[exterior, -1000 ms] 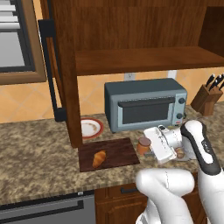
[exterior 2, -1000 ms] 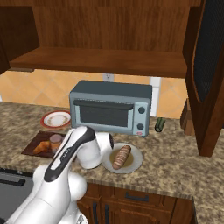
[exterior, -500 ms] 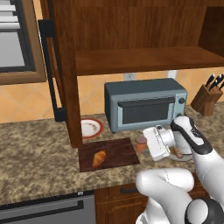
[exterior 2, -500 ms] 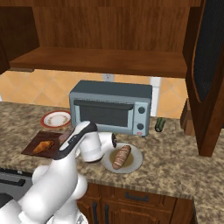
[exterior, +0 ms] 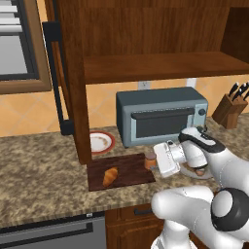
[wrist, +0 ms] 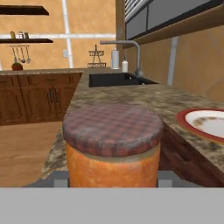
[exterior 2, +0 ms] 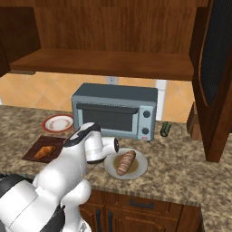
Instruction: From the different types of pastries on the counter, select a croissant and place it on the cutting board. Then retrieve a jar of jam from the cabinet and place it alongside the croissant on the cutting board.
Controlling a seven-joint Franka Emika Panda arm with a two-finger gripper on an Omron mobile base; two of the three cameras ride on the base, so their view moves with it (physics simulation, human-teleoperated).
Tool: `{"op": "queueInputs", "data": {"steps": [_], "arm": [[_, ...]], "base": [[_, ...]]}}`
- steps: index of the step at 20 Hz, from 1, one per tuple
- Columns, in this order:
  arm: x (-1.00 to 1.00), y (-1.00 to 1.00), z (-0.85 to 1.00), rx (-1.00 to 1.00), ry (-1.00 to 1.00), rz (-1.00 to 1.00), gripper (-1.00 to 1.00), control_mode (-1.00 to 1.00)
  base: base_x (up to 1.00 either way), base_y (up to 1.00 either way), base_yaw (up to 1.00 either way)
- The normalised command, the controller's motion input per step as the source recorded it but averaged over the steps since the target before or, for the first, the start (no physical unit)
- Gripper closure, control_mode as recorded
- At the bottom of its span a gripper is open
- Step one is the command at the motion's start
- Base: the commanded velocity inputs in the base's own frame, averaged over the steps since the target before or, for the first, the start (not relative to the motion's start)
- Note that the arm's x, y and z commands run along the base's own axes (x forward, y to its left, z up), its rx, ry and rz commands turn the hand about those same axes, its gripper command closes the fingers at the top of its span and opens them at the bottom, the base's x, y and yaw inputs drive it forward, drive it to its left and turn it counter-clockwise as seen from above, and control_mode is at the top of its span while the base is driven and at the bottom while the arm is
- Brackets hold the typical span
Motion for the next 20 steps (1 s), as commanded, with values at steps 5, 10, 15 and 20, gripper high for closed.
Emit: {"op": "queueInputs", "data": {"steps": [5, 10, 15, 20], "arm": [[0.16, 0.39, -0.54, 0.04, 0.0, -0.02, 1.0, -1.0], [0.12, 0.19, -0.51, 0.04, -0.06, 0.0, 1.0, -1.0], [0.24, 0.28, -0.37, 0.04, -0.01, -0.01, 1.0, -1.0], [0.37, 0.18, -0.3, 0.01, -0.06, -0.03, 1.0, -1.0]], "base": [[0.0, 0.0, 0.0], [0.0, 0.0, 0.0], [0.0, 0.0, 0.0], [0.0, 0.0, 0.0]]}}
